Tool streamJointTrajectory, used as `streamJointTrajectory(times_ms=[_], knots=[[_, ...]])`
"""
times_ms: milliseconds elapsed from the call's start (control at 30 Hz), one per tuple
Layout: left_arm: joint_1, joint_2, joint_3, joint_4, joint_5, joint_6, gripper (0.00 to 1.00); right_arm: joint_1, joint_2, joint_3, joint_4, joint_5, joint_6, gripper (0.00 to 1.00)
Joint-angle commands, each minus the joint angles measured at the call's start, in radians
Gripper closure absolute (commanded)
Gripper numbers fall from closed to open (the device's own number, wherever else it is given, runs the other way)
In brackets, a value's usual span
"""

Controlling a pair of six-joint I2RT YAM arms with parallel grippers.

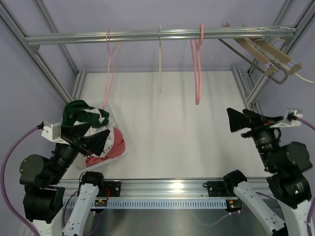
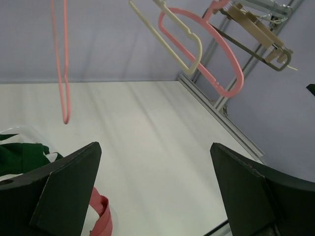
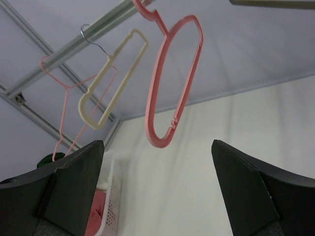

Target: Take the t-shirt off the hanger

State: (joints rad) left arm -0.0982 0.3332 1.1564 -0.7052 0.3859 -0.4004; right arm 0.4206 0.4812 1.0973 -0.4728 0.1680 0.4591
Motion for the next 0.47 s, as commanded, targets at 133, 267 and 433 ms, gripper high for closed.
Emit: streamJointTrajectory(times_ms=[133, 267, 433], knots=[[-0.017, -0.025, -0.089, 0.023, 0.200, 0.040, 0.01, 0.000, -0.223, -0.085, -0.102, 0.149, 0.000, 0.01], [-0.052, -0.019, -0.127, 0.038, 0.222, 0.044, 0.01, 0.001, -0.283, -0.132, -0.076, 0.171, -0.002, 0.01], [-0.081, 0.015, -0.123, 0.047, 0.220, 0.049, 0.01, 0.000, -0.264, -0.111, -0.050, 0.176, -0.014, 0.01]])
